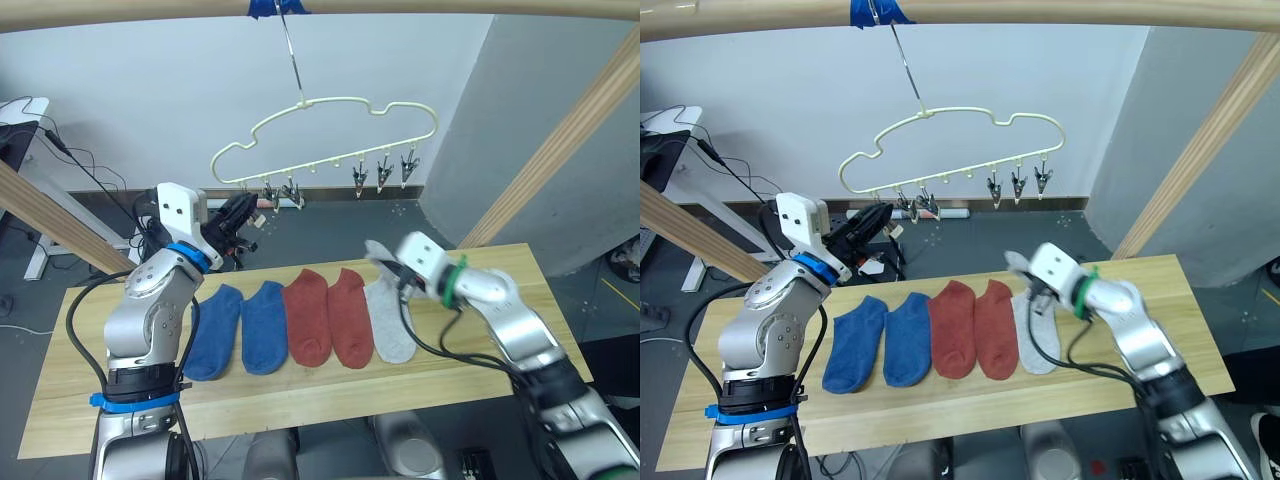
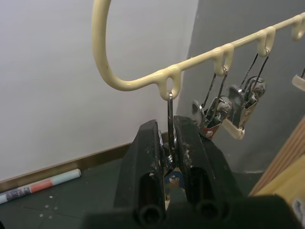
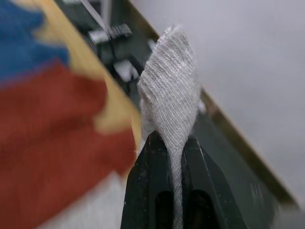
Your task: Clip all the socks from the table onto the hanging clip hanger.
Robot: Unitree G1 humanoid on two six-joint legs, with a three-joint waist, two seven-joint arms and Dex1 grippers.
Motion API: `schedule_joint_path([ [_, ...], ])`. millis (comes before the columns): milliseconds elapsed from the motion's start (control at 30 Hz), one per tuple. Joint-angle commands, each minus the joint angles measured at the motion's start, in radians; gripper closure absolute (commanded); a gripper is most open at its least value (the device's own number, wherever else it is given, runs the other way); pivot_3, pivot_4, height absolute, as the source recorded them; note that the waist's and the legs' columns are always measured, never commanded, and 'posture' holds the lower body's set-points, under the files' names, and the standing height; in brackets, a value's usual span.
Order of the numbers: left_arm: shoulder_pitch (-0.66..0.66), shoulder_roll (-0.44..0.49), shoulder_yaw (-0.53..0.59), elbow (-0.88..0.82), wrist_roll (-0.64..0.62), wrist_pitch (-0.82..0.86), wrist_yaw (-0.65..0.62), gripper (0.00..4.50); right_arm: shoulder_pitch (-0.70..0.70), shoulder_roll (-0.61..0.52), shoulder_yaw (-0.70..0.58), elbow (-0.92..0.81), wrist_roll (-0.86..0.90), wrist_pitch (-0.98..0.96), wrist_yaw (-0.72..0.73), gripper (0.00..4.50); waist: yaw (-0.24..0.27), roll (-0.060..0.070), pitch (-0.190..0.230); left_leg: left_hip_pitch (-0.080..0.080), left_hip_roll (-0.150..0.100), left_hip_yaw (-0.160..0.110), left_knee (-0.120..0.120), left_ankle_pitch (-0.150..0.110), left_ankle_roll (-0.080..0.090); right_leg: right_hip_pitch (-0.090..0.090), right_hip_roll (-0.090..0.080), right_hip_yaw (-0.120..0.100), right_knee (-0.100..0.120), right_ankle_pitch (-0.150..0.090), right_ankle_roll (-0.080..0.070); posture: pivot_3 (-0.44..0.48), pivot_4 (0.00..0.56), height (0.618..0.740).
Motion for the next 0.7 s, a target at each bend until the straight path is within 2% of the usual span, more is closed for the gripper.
schedule_joint_path([
  [33,-0.014,0.002,0.009,-0.043,-0.028,0.017,0.004,4.36,-0.067,0.087,0.061,0.098,-0.036,0.01,-0.02,4.5,0.004,0.0,0.0,-0.001,0.0,0.0,0.0,0.0,0.0,0.0,0.0,-0.001,0.0,0.0,-0.001,-0.22,0.295,0.74],
  [200,-0.002,-0.002,0.006,-0.07,-0.041,0.041,0.008,4.36,-0.148,0.218,0.12,0.274,-0.096,-0.064,-0.075,4.5,0.007,0.0,0.0,-0.011,-0.003,0.001,0.001,0.0,0.0,-0.01,-0.006,-0.001,0.001,0.001,-0.001,-0.217,0.292,0.74],
  [367,0.02,-0.002,0.012,-0.098,-0.052,0.059,0.015,4.36,-0.206,0.319,0.123,0.386,-0.107,-0.087,-0.104,4.5,0.006,0.0,0.0,-0.011,-0.003,0.001,0.0,0.0,0.0,-0.011,-0.007,-0.001,0.002,0.001,-0.001,-0.196,0.29,0.74],
  [700,0.037,-0.014,0.01,-0.115,-0.053,0.065,0.025,4.36,-0.278,0.412,0.086,0.48,-0.102,-0.103,-0.132,4.5,0.003,0.0,0.0,-0.011,-0.003,0.001,0.0,0.0,0.0,-0.011,-0.006,-0.001,0.004,0.001,-0.001,-0.194,0.286,0.74],
])
